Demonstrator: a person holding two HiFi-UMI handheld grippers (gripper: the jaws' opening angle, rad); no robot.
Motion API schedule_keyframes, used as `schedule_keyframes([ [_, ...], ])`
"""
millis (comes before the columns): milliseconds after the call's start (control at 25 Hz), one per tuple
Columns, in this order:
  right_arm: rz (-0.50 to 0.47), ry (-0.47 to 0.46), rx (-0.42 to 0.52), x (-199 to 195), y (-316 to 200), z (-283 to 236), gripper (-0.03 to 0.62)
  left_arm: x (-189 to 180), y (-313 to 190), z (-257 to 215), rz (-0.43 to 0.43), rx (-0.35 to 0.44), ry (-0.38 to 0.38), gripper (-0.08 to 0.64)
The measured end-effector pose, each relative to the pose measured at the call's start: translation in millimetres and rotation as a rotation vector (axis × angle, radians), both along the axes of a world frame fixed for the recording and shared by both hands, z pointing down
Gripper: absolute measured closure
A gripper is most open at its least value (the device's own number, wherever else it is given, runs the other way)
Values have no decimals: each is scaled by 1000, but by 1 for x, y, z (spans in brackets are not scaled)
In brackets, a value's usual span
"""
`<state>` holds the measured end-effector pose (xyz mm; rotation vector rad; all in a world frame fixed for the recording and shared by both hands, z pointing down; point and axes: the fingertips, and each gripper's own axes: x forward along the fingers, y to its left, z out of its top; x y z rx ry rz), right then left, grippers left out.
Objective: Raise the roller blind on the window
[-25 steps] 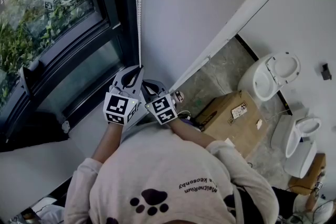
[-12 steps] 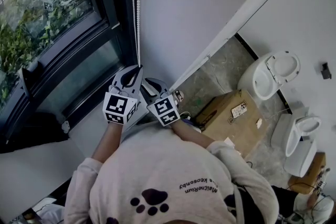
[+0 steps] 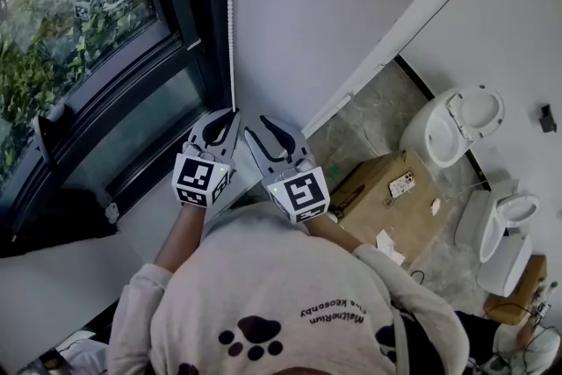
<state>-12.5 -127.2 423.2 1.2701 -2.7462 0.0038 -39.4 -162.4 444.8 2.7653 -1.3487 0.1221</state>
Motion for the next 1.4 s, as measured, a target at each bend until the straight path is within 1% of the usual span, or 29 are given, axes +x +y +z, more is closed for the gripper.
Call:
schedule_keyframes([
  [200, -20, -50, 46, -9, -6, -46, 460, 2, 2, 1, 3, 1, -2, 552],
  [560, -35, -50, 42, -24, -28, -75, 463, 8, 8, 0, 17, 2, -2, 552],
  [600, -39, -46, 39, -26, -29, -76, 471, 9, 9, 0, 20, 2, -2, 552],
  [640, -40, -42, 37, -27, -29, -77, 491, 10, 9, 0, 22, 1, -1, 552],
  [680, -40, -39, 36, -28, -30, -78, 525, 11, 10, 0, 23, 1, -1, 552],
  [720, -40, -39, 35, -29, -31, -78, 541, 12, 10, 0, 25, 1, -1, 552],
  [840, -41, -42, 29, -32, -32, -79, 580, 13, 11, 0, 28, 4, -2, 552],
  [960, -38, -33, 40, -34, -32, -77, 583, 12, 10, 2, 25, 3, -3, 552],
  [1040, -38, -26, 37, -35, -33, -70, 583, 12, 10, 9, 23, -5, -21, 552],
  [1160, -37, -15, 16, -34, -31, -49, 583, 11, 10, 32, 22, -20, -66, 552],
  [1200, -37, -9, 11, -34, -30, -42, 583, 10, 10, 40, 23, -36, -65, 552],
  [1280, -34, 2, 6, -34, -29, -28, 583, 9, 9, 50, 26, -67, -37, 552],
  [1400, -28, 5, 8, -36, -31, -18, 583, 10, 11, 60, 26, -58, -41, 552],
])
